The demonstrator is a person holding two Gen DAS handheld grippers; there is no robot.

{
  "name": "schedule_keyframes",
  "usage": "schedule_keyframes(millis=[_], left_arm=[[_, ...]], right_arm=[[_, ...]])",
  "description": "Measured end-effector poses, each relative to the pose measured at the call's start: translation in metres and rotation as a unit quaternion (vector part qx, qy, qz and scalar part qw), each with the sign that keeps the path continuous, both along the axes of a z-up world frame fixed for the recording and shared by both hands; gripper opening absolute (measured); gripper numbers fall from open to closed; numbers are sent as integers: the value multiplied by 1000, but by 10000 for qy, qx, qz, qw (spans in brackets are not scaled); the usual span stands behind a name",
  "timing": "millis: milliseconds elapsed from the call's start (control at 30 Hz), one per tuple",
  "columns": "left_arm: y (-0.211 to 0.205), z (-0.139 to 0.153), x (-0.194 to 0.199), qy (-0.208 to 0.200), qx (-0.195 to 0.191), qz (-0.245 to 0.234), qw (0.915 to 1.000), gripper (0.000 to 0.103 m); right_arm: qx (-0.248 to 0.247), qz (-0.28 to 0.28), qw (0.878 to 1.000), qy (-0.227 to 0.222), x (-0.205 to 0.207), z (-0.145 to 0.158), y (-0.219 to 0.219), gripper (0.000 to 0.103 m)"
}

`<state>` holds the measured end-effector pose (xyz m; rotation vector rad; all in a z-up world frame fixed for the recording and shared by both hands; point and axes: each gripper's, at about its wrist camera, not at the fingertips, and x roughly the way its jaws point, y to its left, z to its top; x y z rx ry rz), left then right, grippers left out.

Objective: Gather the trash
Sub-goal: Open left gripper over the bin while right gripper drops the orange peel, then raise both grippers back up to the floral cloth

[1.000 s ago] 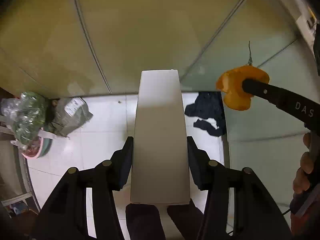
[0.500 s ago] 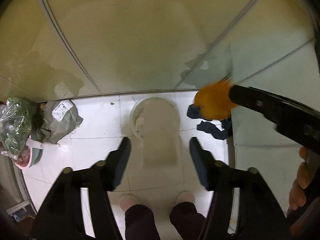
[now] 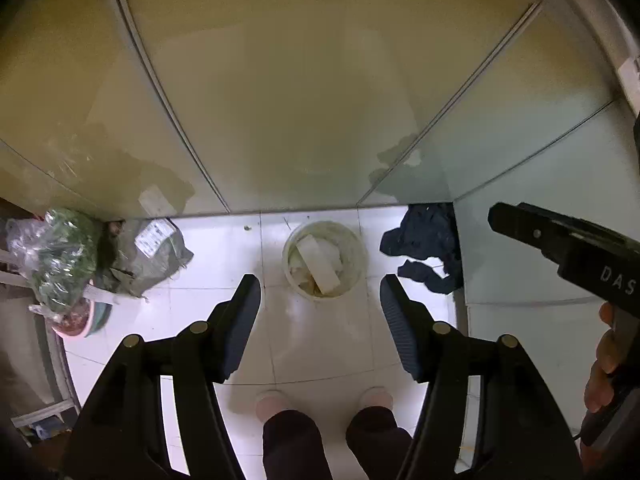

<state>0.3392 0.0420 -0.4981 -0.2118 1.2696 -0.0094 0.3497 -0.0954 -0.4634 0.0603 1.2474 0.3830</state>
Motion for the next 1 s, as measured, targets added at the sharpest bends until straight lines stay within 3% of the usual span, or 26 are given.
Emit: schedule_keyframes(millis=[300,533,800,1000], left_arm=[[12,127,-20,-564,80,-41,9984,61],[30,226,-38,-1212,156,-139,9924,61],[59,339,-55,-2182,186,-263,9754,61],[70,391,-62,-2789,259,-324,9594,68]], right_arm=[[103,-147,9991,-386,-29,102,-2,43],[235,-297,9944,-991,-58,198,3,43],[221,-463,9794,-1952,-92,297,21,43],[208,-585,9642,-2578,-104,348,31,43]])
